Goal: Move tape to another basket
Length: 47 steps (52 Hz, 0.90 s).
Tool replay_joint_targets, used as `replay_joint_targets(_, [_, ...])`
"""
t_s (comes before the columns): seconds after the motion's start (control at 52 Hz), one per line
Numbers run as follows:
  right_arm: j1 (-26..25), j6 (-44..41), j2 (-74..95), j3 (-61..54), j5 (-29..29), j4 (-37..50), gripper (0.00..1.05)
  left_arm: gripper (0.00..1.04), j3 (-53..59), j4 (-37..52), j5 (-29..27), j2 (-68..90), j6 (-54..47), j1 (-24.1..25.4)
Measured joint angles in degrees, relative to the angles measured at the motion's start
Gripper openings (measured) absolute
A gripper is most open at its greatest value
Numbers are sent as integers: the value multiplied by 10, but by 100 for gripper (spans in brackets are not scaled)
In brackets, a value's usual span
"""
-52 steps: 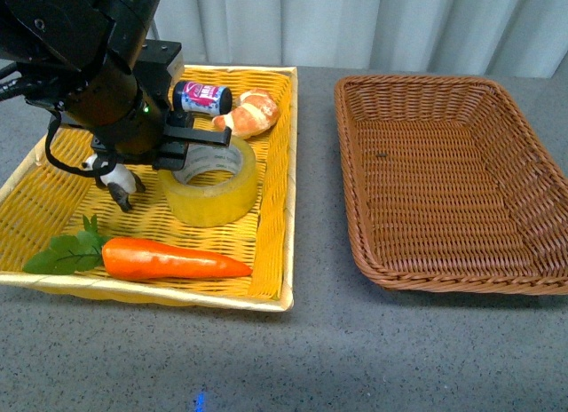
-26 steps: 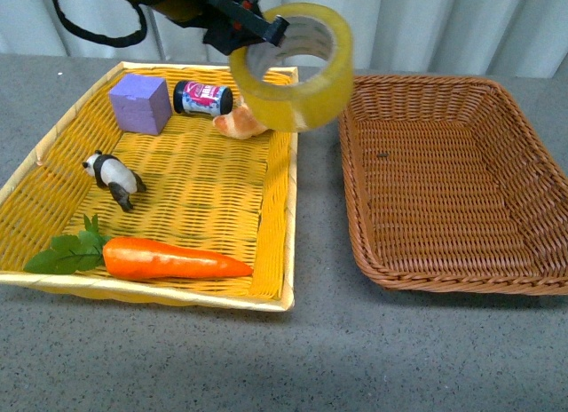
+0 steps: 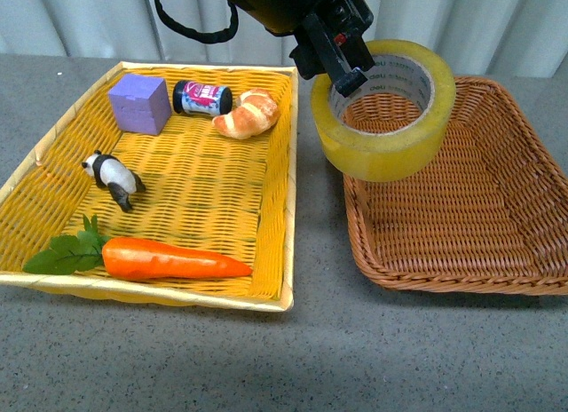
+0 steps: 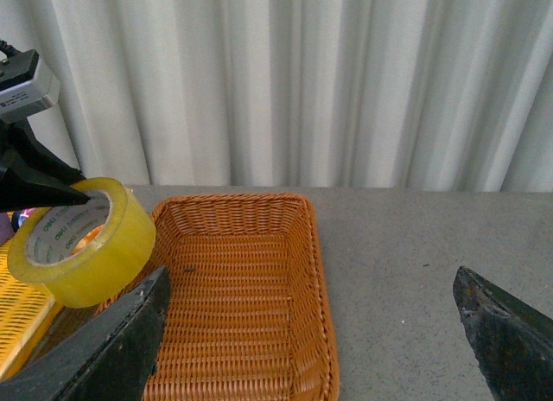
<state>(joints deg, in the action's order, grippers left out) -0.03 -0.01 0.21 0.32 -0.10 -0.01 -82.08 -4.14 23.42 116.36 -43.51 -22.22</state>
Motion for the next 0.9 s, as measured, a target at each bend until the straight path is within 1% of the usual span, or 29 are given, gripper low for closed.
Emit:
replay_joint_targets(0.077, [0,-2,1,0,2,-2,96,16,0,0,-1,0,-1,0])
replay_joint_targets(0.096, [3,-15,10,8,12,-24,96,16,0,0,-2,0,-1,0])
replay_joint_targets(0.135, [3,-37,27,21,15,-51,96,16,0,0,-3,0,-2,1])
replay_joint_targets(0.192, [0,-86,81,39,9,-54,96,16,0,0,-3,0,-2,1])
replay_joint_targets(0.25, [-8,-122,157,69,-16,-38,96,16,0,0,-3,0,-2,0])
replay_joint_targets(0.288, [-15,-129,227,103,-39,-26,96,16,-1,0,-3,0,-2,0])
replay_joint_targets(0.404, [-23,-129,411,189,-87,51,96,16,-2,0,-2,0,-2,0])
replay_joint_targets(0.5, [-18,-129,517,237,-104,86,96,15,-2,0,-3,0,-3,0])
replay_joint_targets(0.615, [-2,-128,618,292,-123,96,96,15,-2,0,-3,0,-3,1])
replay_joint_targets(0.731, [24,-127,704,349,-128,91,96,15,-2,0,-3,0,-3,1])
replay_joint_targets(0.808, [50,-126,756,393,-124,81,96,15,-2,0,-2,0,-3,0])
replay_joint_targets(0.904, [91,-120,805,438,-102,70,96,15,-2,0,-3,0,-3,0])
